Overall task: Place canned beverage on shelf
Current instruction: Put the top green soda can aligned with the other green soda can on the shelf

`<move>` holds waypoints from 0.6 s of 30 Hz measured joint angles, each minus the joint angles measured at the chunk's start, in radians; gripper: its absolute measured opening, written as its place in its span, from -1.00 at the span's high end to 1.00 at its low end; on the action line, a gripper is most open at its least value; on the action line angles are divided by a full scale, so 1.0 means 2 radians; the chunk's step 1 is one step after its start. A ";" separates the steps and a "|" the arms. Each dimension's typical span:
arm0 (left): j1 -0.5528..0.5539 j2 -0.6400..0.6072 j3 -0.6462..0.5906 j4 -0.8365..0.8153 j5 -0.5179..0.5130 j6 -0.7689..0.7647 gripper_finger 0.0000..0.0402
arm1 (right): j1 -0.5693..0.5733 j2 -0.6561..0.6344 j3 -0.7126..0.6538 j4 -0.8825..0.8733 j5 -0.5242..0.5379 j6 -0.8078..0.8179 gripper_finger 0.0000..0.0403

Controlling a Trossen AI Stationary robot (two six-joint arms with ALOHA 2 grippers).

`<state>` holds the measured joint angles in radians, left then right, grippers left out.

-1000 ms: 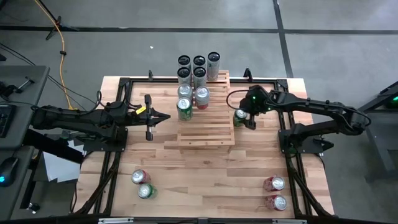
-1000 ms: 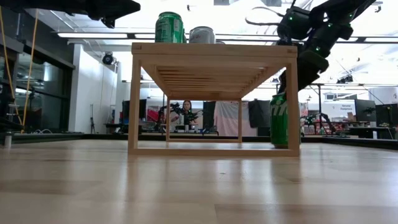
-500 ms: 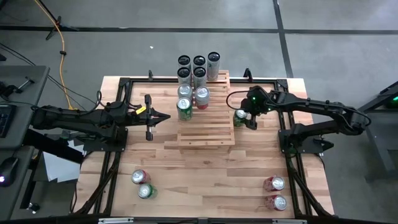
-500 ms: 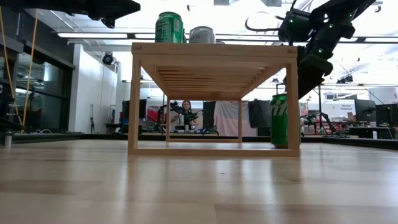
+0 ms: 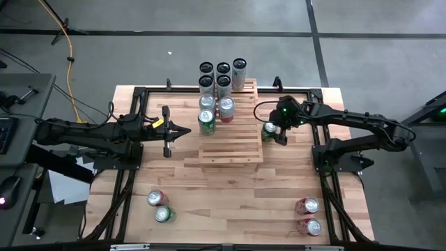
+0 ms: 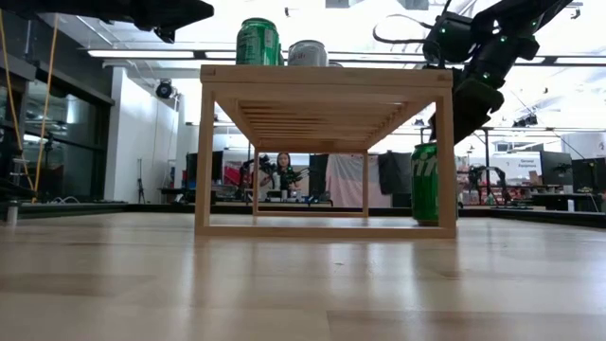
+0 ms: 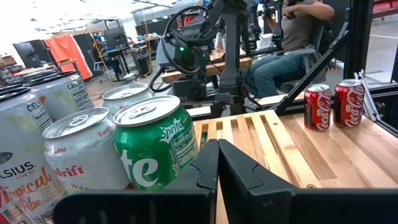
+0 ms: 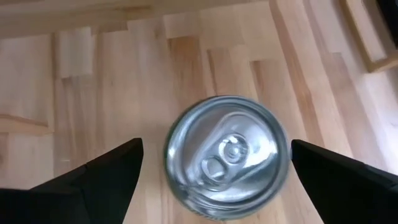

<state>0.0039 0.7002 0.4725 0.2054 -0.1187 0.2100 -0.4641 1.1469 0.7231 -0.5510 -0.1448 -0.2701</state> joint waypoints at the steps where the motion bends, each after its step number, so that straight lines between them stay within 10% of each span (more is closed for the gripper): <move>1: 0.000 0.000 0.000 0.000 0.000 0.000 1.00 | 0.000 0.000 0.000 0.000 -0.006 0.000 -0.94; 18: 0.000 0.000 0.000 0.000 0.000 -0.001 1.00 | 0.000 0.000 0.000 -0.001 -0.006 -0.013 -0.66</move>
<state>0.0040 0.7002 0.4725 0.2054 -0.1186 0.2089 -0.4641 1.1469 0.7227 -0.5527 -0.1573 -0.2964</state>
